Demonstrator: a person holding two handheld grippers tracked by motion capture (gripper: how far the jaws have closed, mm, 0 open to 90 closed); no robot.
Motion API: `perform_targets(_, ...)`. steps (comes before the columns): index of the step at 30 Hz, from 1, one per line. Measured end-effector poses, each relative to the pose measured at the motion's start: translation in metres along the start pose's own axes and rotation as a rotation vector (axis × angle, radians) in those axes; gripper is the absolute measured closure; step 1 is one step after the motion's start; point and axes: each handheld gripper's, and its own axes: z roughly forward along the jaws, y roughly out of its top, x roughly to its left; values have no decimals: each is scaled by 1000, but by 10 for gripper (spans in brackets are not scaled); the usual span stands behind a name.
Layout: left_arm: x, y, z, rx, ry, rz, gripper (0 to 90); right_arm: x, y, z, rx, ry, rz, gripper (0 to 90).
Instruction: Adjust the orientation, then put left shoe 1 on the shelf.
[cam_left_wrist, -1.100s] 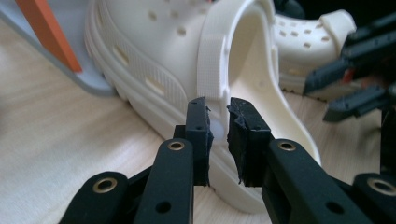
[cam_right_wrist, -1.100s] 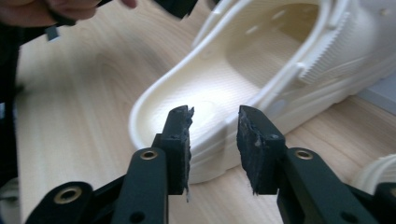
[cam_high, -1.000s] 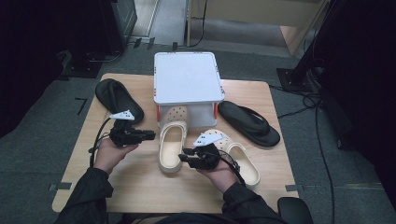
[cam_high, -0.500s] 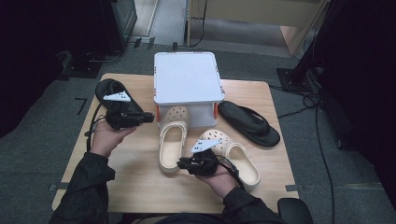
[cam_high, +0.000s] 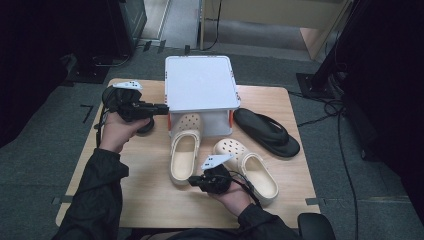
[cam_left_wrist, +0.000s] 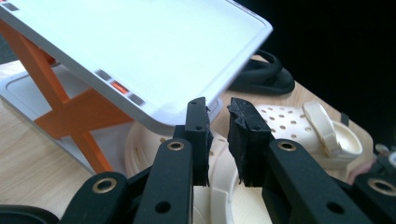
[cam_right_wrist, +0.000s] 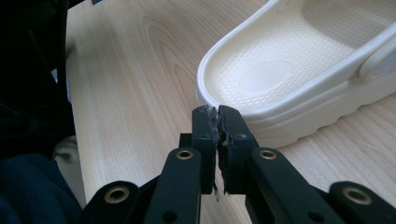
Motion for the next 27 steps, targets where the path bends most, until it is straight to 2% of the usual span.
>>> perform_targets(2, 3, 2, 3, 1, 3, -14, 782, 1, 0, 1, 3, 4, 3, 857)
perform_targets(6, 7, 8, 11, 14, 3, -5, 781, 3, -2, 5, 13, 15, -3, 857)
perform_targets(9, 10, 6, 16, 9, -21, -13, 788, 7, -3, 9, 25, 22, -16, 853)
perform_targets(17, 6, 7, 23, 10, 1, 12, 785, 9, -6, 14, 40, 14, -24, 841)
perform_targets(27, 6, 8, 26, 7, -5, 3, 786, 14, -9, 20, 51, 26, -35, 836)
